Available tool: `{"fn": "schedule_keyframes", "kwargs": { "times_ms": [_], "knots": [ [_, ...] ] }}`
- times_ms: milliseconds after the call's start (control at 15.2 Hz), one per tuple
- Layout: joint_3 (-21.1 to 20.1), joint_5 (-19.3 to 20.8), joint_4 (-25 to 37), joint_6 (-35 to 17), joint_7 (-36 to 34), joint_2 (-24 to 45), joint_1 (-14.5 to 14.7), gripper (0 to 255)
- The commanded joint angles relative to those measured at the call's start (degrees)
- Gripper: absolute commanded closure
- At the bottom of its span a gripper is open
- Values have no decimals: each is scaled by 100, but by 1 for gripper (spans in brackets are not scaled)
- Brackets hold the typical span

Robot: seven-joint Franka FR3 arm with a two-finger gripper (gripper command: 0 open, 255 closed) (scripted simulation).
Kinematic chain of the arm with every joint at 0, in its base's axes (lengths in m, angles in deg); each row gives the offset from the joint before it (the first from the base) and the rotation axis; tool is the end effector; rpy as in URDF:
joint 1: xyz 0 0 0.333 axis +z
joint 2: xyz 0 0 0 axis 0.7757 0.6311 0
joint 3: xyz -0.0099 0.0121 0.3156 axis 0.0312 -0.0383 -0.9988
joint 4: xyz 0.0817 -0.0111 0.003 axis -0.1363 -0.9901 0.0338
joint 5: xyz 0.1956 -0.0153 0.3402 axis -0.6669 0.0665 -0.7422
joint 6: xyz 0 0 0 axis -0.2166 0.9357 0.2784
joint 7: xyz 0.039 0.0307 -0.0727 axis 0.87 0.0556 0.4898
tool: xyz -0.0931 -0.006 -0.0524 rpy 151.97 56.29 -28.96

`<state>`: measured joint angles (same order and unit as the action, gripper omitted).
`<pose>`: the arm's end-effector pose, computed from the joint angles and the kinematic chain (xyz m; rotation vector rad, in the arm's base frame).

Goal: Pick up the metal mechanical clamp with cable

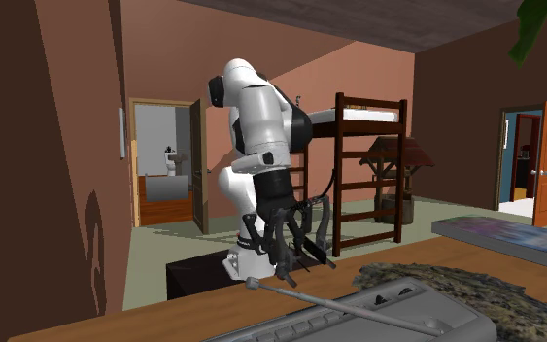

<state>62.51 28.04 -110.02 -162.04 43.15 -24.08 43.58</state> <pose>0.3596 -0.1762 0.3948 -3.0034 0.4822 -0.4083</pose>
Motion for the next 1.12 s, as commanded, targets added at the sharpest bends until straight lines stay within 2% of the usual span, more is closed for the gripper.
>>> {"fn": "schedule_keyframes", "kwargs": {
  "times_ms": [0,1056],
  "knots": [
    [13,1,-11,-17,5,26,-7,255],
    [-228,107,771,1336,-235,-556,-106,255]
  ]
}}
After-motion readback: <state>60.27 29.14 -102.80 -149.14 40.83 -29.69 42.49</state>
